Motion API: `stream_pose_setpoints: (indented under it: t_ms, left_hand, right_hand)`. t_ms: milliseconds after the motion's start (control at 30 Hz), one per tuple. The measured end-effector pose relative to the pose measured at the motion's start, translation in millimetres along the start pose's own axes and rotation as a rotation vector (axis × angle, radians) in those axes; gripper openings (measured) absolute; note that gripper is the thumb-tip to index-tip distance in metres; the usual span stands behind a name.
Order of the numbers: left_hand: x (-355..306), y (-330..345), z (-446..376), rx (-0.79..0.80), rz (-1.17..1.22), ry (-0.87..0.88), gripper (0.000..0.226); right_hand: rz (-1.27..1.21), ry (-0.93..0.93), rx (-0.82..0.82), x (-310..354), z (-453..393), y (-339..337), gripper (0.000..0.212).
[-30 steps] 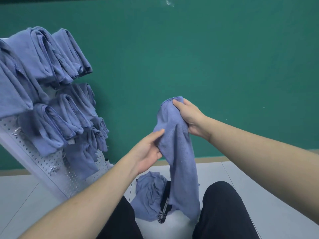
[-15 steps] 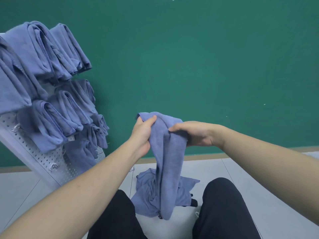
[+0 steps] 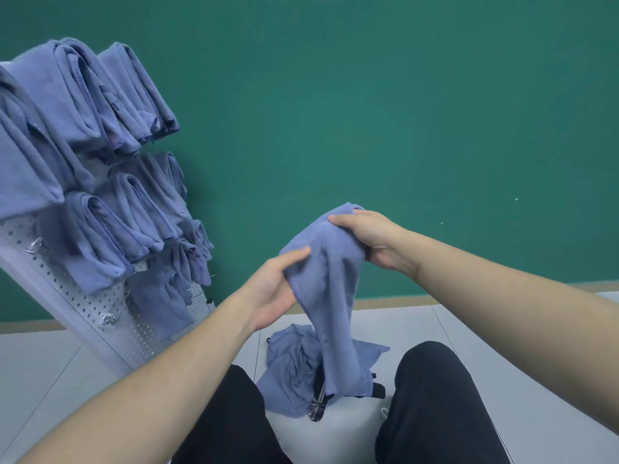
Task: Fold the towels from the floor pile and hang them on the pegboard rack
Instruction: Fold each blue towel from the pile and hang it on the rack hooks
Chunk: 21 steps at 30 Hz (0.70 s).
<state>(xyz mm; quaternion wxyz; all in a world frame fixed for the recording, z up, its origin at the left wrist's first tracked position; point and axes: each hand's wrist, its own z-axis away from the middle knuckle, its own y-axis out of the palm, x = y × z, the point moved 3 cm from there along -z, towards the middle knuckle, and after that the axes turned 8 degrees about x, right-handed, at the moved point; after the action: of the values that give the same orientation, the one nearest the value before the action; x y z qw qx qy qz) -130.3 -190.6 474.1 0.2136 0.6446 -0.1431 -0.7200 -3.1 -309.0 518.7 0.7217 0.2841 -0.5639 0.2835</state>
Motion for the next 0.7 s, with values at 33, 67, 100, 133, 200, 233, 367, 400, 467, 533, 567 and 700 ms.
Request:
stream_pose_setpoints:
  t_ms: [33, 67, 100, 133, 200, 233, 367, 400, 467, 533, 567, 700]
  left_hand:
    - [4, 1, -1, -0.006, -0.049, 0.018, 0.04]
    - [5, 2, -3, -0.035, -0.088, 0.039, 0.037]
    - [4, 4, -5, -0.071, -0.11, 0.059, 0.034]
    - [1, 6, -7, -0.099, -0.113, 0.077, 0.031]
    - [-3, 9, -14, -0.163, -0.081, 0.1, 0.029]
    - [-5, 9, -18, -0.199, -0.06, 0.106, 0.029]
    - [-13, 9, -27, -0.298, 0.027, 0.08, 0.031]
    - [-14, 9, -26, -0.315, 0.025, 0.071, 0.03]
    - [-18, 6, -25, -0.341, -0.019, 0.082, 0.021]
    - [-19, 2, -21, -0.353, -0.104, 0.095, 0.013]
    - [-19, 0, -19, -0.347, -0.135, 0.079, 0.014]
    - [-10, -2, -12, -0.162, -0.164, -0.056, 0.031]
  right_hand:
    - [0.012, 0.019, -0.026, 0, 0, -3, 0.009]
    - [0.027, 0.039, -0.041, 0, 1, -5, 0.012]
    - [0.037, 0.058, -0.039, -1, 3, -7, 0.018]
    - [0.045, 0.078, -0.015, -3, 4, -8, 0.024]
    - [0.092, 0.112, 0.08, -7, 6, -8, 0.038]
    - [0.136, 0.118, 0.132, -10, 8, -8, 0.042]
    - [0.193, 0.065, 0.195, -20, 11, -10, 0.034]
    - [0.174, 0.05, 0.181, -21, 10, -12, 0.031]
    - [0.179, 0.027, 0.167, -21, 10, -14, 0.026]
    - [0.236, 0.004, 0.147, -20, 10, -15, 0.024]
    - [0.255, -0.014, 0.128, -18, 10, -14, 0.023]
    - [0.223, -0.065, 0.03, -14, 9, -12, 0.019]
